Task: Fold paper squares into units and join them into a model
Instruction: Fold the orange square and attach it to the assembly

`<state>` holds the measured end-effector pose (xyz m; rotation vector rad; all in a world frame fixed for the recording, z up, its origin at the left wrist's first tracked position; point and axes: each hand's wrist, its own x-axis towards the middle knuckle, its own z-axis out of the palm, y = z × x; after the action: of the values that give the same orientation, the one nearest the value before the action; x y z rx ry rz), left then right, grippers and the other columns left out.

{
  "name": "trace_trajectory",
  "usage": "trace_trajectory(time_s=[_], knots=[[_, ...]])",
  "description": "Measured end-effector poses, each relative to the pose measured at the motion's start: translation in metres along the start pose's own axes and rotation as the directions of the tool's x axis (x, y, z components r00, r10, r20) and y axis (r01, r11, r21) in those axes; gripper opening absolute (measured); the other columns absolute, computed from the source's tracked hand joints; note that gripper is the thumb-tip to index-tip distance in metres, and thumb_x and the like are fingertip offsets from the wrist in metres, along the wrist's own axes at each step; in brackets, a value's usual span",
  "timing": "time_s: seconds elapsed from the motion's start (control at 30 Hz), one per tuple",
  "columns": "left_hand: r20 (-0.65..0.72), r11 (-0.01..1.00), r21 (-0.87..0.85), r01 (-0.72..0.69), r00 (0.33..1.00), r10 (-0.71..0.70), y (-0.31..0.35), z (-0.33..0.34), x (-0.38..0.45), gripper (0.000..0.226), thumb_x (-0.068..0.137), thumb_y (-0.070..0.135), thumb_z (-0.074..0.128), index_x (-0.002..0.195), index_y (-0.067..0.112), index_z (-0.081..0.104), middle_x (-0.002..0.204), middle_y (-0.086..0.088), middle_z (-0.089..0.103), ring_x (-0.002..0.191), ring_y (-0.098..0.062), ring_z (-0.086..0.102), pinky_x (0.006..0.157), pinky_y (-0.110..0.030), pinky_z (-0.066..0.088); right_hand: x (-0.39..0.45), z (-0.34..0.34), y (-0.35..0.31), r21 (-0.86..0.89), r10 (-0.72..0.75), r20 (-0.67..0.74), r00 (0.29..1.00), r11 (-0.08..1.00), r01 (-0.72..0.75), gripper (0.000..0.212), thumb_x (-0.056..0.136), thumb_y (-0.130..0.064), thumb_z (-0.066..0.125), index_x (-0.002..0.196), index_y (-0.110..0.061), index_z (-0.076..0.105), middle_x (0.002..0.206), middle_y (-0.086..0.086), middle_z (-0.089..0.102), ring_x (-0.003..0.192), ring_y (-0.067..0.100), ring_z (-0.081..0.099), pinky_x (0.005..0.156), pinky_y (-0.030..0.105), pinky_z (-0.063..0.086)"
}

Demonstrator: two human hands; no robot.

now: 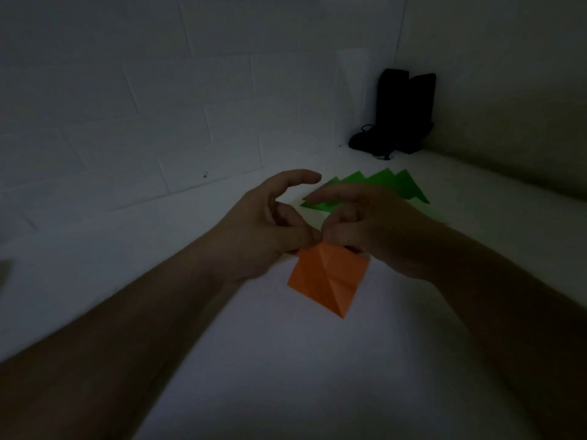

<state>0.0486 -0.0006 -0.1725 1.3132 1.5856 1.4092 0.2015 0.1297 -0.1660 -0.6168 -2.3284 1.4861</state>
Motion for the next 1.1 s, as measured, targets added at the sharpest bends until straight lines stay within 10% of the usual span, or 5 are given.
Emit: trace_trajectory(time_s=[0.23,0.53,0.93,1.1], knots=[[-0.030,0.999,-0.020,0.027,0.999,-0.027,-0.004,0.004,0.002,0.073,0.084,-0.005,0.076,0.138,0.036,0.052,0.086,-0.026,0.070,0.074,-0.026,0.066,0.069,-0.033,0.058,-0.001,-0.001,0.001,-0.079,-0.079,-0.072,0.994,0.994,0.073,0.059,0.083,0.006,0.073,0.132,-0.022,0.059,0.077,0.009,0.076,0.076,0.028,0.073,0.077,0.045,0.061],[-0.018,0.995,0.022,0.100,0.995,-0.100,-0.007,0.004,0.004,0.066,0.087,-0.001,0.075,0.133,0.037,0.047,0.095,-0.019,0.076,0.078,-0.024,0.072,0.073,-0.037,0.059,0.002,-0.001,0.003,0.084,-0.105,-0.130,0.986,0.990,0.117,0.063,0.086,0.005,0.071,0.139,-0.023,0.052,0.071,0.009,0.072,0.069,0.017,0.071,0.068,0.029,0.057],[-0.163,0.982,-0.152,0.112,0.977,-0.136,0.000,-0.002,0.007,0.073,0.086,-0.003,0.075,0.144,0.031,0.048,0.092,-0.009,0.078,0.072,-0.018,0.075,0.062,-0.023,0.057,0.006,-0.005,0.006,0.236,-0.127,-0.148,0.981,0.958,0.160,0.030,0.082,0.021,0.060,0.089,-0.006,0.070,0.069,0.024,0.054,0.061,0.027,0.053,0.065,0.041,0.049],[-0.218,0.936,-0.326,0.133,0.953,-0.211,-0.005,-0.009,0.011,0.075,0.085,-0.004,0.075,0.145,0.030,0.049,0.116,-0.024,0.070,0.093,-0.034,0.076,0.077,-0.036,0.061,0.004,-0.003,0.005,0.053,-0.173,-0.157,0.972,0.982,0.183,0.039,0.085,0.010,0.068,0.073,-0.027,0.075,0.068,0.004,0.069,0.066,0.020,0.066,0.074,0.045,0.060]])
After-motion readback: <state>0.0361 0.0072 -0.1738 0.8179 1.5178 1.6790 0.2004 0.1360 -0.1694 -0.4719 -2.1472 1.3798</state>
